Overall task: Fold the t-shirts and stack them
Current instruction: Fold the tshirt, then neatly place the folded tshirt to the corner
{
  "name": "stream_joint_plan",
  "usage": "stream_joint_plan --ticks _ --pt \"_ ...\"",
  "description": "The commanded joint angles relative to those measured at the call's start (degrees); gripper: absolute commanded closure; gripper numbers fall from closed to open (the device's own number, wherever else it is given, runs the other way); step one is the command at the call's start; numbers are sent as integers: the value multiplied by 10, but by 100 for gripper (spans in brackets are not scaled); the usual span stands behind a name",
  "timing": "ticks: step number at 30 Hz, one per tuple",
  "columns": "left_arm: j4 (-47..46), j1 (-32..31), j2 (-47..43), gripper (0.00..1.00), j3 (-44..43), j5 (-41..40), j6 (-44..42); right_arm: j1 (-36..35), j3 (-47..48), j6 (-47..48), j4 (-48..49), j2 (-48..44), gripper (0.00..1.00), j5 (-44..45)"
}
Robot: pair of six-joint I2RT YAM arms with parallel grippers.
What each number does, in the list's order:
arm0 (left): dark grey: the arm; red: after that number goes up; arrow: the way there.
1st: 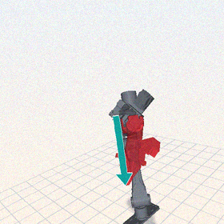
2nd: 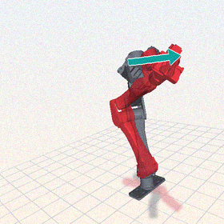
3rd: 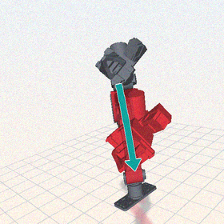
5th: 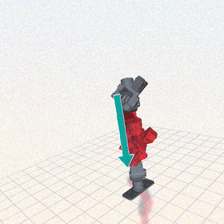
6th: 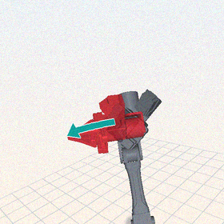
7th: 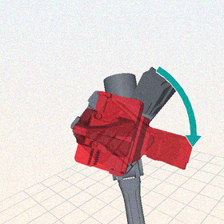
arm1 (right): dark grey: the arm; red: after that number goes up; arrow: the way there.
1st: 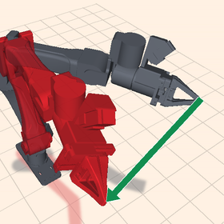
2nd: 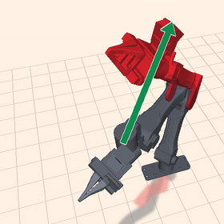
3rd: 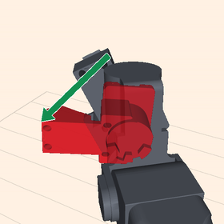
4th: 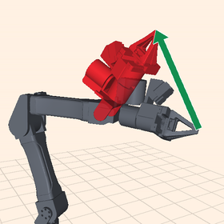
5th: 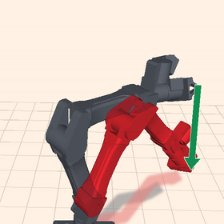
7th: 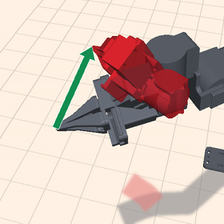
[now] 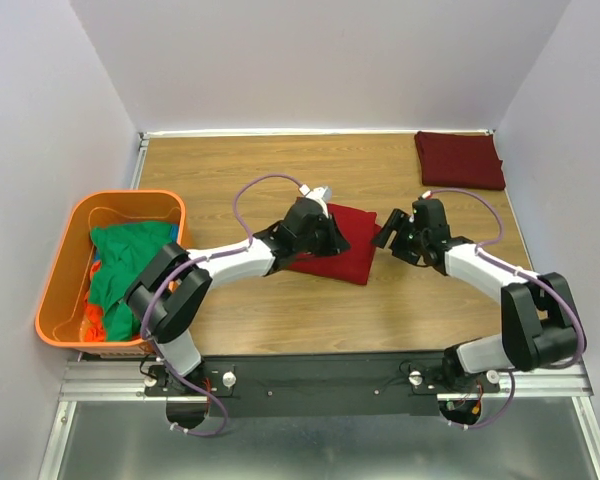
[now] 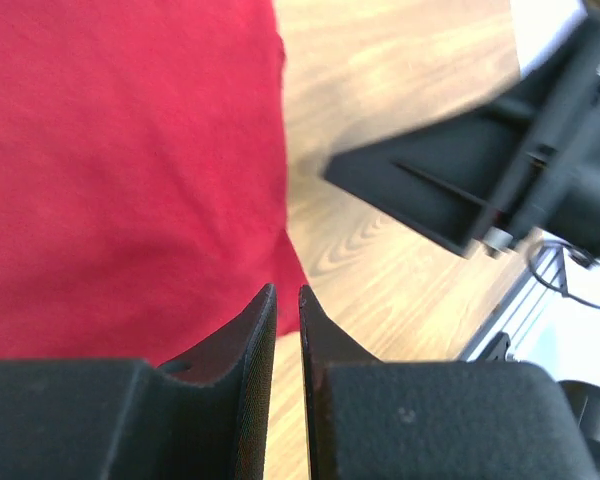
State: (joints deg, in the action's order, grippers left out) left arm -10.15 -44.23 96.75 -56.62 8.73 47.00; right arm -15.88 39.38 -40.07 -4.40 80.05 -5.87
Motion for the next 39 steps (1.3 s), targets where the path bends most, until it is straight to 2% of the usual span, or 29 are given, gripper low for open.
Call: stream_joint_plan --ticks 1,6,10,22,34,37,38,39 --pt "8 -16 18 78 13 -43 19 1 16 31 0 25 19 -48" --pt "-14 -25 83 80 15 -48 32 1 12 27 31 55 19 -78" --pt "-24 -40 113 82 12 -38 35 1 -8 19 56 74 19 -70" --pt "-21 -49 100 82 13 -41 31 -2 -18 23 104 122 21 -85" --pt "2 -50 98 82 -32 -32 23 -48 -2 6 104 165 39 -52" --pt "10 -48 98 82 -43 -28 20 -48 7 17 96 171 58 -37" --pt "15 -48 93 82 -53 -28 16 -48 12 20 86 176 83 -29" --pt "22 -46 86 82 -60 -27 13 -48 19 25 79 179 96 -9"
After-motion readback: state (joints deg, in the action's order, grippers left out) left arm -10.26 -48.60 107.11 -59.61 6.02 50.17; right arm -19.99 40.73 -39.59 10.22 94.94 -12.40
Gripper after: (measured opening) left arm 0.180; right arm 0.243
